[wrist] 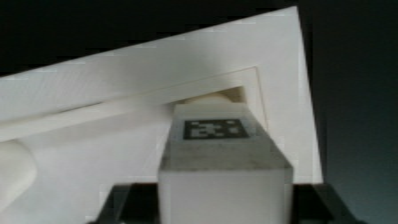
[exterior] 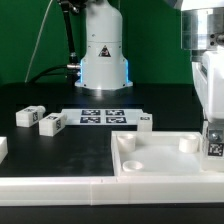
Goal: Assemble one leg
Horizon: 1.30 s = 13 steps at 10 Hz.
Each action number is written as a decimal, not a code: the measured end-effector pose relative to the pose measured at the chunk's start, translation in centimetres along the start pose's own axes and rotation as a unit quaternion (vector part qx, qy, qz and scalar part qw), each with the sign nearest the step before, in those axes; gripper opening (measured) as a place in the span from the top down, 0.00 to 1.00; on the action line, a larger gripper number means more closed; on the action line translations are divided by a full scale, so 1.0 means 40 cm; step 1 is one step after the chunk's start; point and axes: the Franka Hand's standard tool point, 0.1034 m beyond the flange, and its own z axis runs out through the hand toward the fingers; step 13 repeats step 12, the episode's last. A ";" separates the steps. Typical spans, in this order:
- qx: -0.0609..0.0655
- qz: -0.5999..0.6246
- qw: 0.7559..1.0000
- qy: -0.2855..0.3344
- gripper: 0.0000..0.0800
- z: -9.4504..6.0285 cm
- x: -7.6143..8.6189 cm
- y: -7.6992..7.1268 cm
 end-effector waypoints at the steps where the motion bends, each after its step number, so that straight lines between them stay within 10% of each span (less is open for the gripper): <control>1: -0.001 0.031 1.000 0.001 0.64 0.000 0.007 -0.002; 4: -0.001 0.041 0.999 -0.002 0.63 0.000 0.005 0.000; 5: -0.001 0.036 0.999 -0.003 0.35 0.000 0.003 0.001; 7: -0.001 0.033 0.999 -0.003 0.22 0.000 0.002 0.001; 13: -0.002 0.030 1.000 -0.003 0.19 0.001 0.000 0.002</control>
Offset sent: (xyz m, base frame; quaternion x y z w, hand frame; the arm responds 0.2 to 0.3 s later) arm 0.0000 0.0000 0.0000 0.0000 0.0000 0.0799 0.9968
